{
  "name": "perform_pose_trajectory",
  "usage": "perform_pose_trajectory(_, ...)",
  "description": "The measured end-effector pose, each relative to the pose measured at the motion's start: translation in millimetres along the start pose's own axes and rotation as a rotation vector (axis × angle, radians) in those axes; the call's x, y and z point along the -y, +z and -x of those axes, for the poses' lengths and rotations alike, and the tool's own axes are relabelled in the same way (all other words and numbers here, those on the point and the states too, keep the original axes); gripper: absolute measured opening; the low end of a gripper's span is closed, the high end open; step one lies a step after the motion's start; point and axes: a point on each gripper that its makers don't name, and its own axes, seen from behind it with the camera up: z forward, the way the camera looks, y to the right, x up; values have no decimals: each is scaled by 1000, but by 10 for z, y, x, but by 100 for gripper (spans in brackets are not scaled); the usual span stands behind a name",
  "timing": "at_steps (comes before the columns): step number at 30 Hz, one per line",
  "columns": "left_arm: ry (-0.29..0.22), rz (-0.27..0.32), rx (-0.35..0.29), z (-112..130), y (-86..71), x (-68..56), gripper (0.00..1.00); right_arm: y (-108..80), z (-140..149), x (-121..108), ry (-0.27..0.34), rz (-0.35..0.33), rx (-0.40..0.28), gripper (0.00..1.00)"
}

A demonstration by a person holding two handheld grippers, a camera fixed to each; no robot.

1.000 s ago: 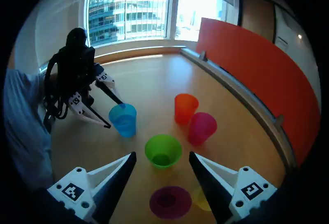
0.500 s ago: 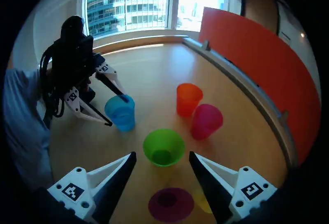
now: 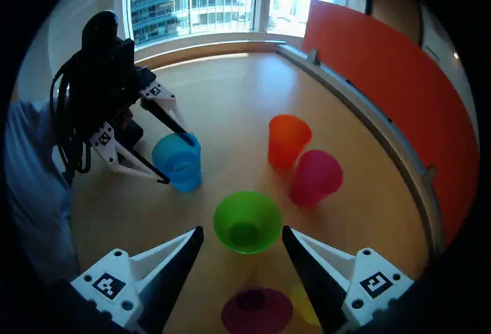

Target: Pour water

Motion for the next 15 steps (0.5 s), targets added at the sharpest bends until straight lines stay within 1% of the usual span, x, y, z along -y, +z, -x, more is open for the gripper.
perform_pose_trajectory(8,-6,7,0,5,-7,-6,88,33,0,3,-4,-1,23,100)
perform_pose_trajectory(15,1,9,2,13,-17,-16,88,71,2,-14,-3,4,39,100)
